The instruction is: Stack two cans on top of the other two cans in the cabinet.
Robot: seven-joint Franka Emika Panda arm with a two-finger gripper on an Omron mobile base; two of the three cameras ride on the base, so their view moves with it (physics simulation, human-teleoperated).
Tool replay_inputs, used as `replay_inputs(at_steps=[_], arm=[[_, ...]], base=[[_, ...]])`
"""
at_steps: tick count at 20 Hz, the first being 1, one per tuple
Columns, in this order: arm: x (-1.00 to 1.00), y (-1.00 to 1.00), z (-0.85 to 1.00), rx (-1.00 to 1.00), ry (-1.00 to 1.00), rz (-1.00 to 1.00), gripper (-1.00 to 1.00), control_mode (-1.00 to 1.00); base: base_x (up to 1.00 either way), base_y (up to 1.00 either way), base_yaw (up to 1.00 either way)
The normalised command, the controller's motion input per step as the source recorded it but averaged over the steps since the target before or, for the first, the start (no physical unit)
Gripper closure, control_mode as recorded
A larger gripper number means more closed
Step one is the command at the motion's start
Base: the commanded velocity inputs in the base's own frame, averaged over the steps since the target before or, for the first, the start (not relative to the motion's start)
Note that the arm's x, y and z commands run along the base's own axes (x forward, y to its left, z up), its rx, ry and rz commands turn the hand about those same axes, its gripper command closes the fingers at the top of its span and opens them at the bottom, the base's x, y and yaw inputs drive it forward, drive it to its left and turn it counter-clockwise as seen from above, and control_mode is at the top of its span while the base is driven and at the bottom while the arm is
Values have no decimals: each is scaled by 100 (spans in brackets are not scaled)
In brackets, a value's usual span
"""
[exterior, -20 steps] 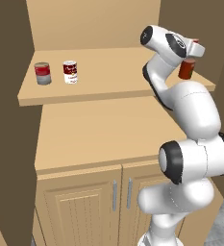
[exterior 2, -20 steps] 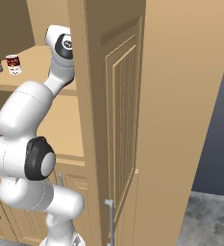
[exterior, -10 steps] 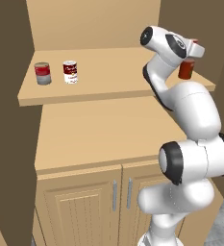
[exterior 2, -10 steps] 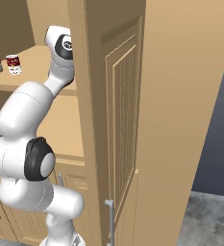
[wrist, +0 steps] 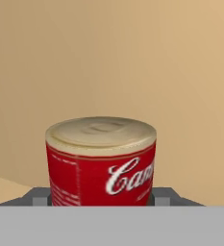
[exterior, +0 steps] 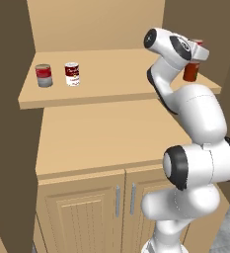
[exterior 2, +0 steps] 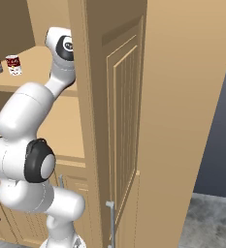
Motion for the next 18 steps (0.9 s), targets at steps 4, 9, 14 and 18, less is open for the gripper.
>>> replay_inputs(at_steps=[4,9,14,18], arm=[[-6,-10,0,0,0,-2,100,-100],[-10,-10,-1,0,1,-5,100,-100],[-4,-2,-7,0,0,-3,100,-100],[6,2,-10,0,0,0,100,-100]], base=[[0,0,0],[0,0,0],[0,0,0],[0,0,0]])
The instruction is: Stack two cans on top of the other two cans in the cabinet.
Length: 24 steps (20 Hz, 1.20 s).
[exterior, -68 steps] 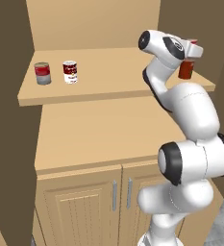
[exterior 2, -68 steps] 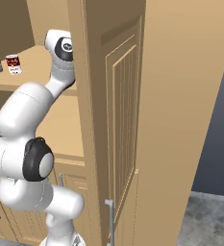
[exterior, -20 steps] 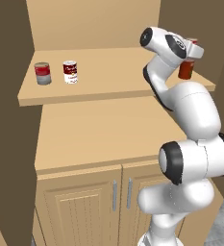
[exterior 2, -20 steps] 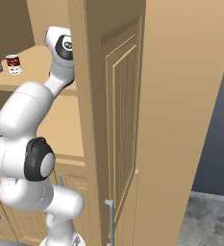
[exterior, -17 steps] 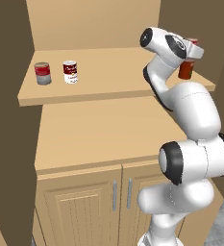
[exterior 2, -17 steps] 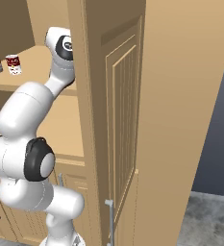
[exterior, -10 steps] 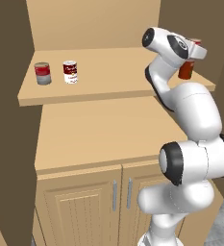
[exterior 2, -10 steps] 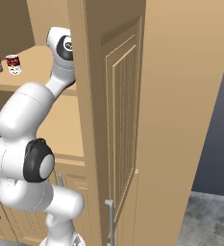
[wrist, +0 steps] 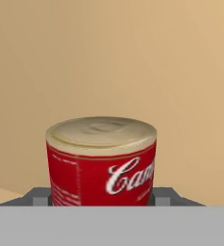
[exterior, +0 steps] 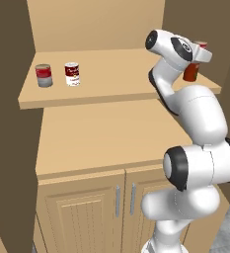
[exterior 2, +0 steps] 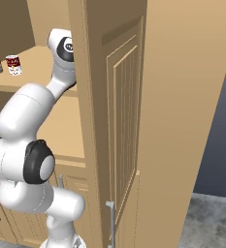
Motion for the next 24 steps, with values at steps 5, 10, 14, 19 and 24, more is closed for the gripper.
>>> replay_inputs(at_steps=[5,10,14,19,24], arm=[[7,1,-1,0,0,0,100,-100],[3,0,0,0,0,0,100,-100],[-5,0,2,0,0,0,100,-100],[-2,2,0,0,0,0,100,-100],[0,4,0,0,0,0,100,-100]], base=[[0,0,0],[0,0,0],[0,0,0],[0,0,0],[0,0,0]])
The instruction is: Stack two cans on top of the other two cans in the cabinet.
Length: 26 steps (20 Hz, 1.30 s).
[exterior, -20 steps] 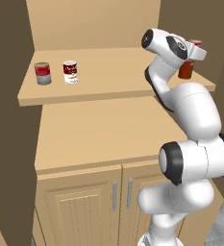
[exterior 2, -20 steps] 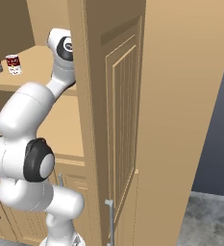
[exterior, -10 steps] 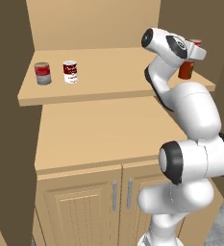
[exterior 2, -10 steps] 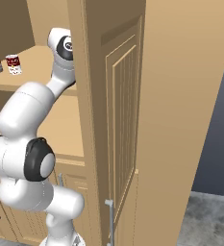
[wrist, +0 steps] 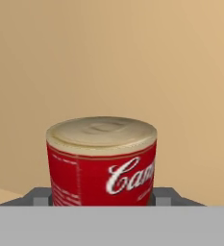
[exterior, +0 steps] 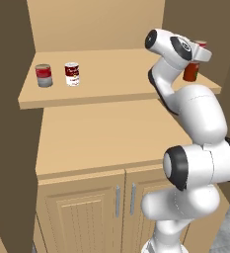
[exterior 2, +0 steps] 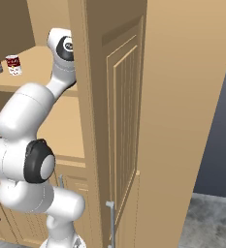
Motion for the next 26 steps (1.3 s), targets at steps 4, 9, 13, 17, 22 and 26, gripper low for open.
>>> replay_inputs(at_steps=[4,9,13,17,22,26], arm=[[0,11,0,0,0,0,100,-100],[-4,9,3,0,0,0,100,-100],[-6,1,0,0,0,-1,100,-100],[0,-1,-3,-1,0,-1,100,-100],[0,-3,-5,0,0,0,100,-100],[0,0,-8,0,0,0,100,-100]], base=[[0,0,0],[0,0,0],[0,0,0],[0,0,0],[0,0,0],[0,0,0]])
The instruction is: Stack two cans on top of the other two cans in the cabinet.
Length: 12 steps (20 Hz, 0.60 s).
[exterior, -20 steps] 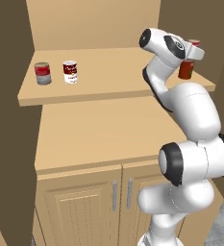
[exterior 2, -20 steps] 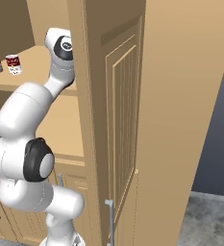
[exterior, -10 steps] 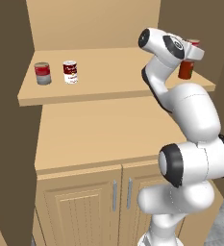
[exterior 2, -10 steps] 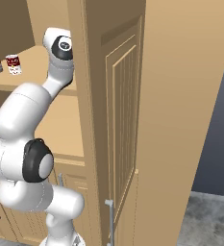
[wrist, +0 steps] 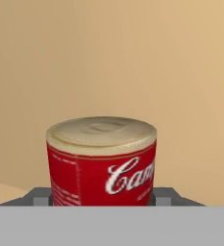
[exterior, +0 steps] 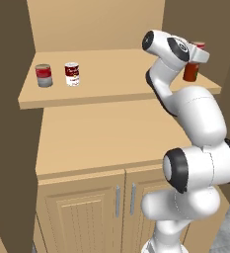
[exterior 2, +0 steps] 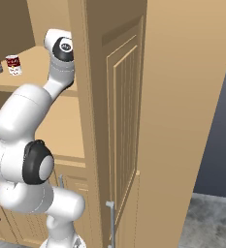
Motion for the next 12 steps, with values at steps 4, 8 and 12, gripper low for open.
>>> replay_inputs(at_steps=[4,8,12], arm=[[0,0,-12,0,0,0,100,-100],[0,0,-19,0,0,0,100,-100],[0,0,-17,0,0,0,-100,-100]], base=[[0,0,0],[0,0,0],[0,0,0]])
